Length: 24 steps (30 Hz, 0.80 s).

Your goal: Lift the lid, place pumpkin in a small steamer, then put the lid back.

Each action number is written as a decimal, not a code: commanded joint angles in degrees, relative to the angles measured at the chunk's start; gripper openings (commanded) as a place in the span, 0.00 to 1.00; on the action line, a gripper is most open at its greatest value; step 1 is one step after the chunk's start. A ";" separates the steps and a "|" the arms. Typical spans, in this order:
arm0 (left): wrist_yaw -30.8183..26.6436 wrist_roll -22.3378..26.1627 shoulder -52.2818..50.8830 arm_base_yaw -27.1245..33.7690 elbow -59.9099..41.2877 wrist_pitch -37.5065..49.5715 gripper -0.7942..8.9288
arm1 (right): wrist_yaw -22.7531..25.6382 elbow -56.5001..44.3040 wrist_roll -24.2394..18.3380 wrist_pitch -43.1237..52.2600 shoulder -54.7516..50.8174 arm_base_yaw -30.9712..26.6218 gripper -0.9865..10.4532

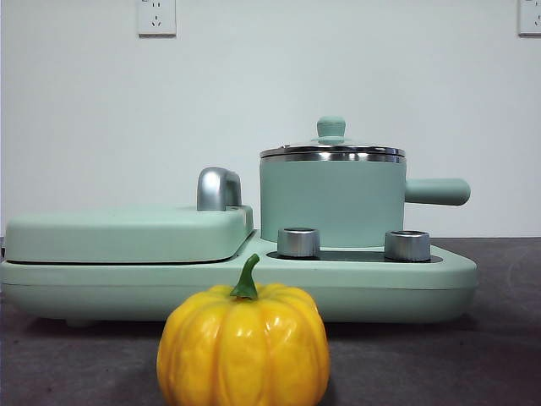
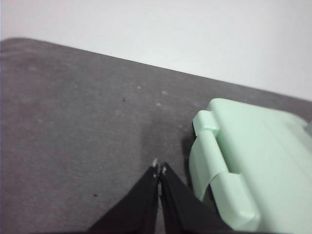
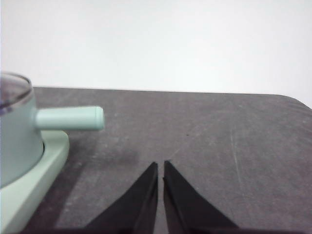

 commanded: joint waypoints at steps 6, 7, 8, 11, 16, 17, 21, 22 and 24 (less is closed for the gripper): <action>-0.11 -26.86 -0.07 0.07 -1.11 2.45 0.09 | 0.37 -0.15 13.73 1.07 0.00 -0.02 0.10; -0.11 -28.89 -0.07 0.07 -1.09 3.28 0.09 | 0.33 -0.09 14.67 1.38 0.00 -0.07 0.10; -0.11 -29.79 -0.07 0.07 -1.09 4.52 0.09 | 0.28 0.00 14.82 1.99 0.00 -0.04 0.10; -0.11 -29.68 -0.07 0.07 -1.05 10.34 0.09 | 0.26 1.05 14.71 4.52 0.00 -0.04 0.10; -0.11 -29.64 -0.07 0.07 -0.33 22.47 0.09 | 0.26 6.16 14.71 4.83 0.00 -0.04 0.10; -0.11 -29.62 -0.07 0.07 0.26 23.28 0.09 | 0.26 7.41 14.73 4.74 0.00 -0.04 0.10; -0.13 -28.63 -0.04 0.07 3.50 22.95 0.09 | 0.57 13.03 14.97 2.08 0.04 -0.04 0.10; -0.13 -28.59 0.07 0.07 4.74 22.53 0.09 | 1.20 14.71 14.95 0.59 0.07 -0.04 0.10; -0.46 -28.46 0.33 0.07 7.63 20.09 0.09 | 2.82 17.84 14.95 -2.82 0.37 -0.04 0.10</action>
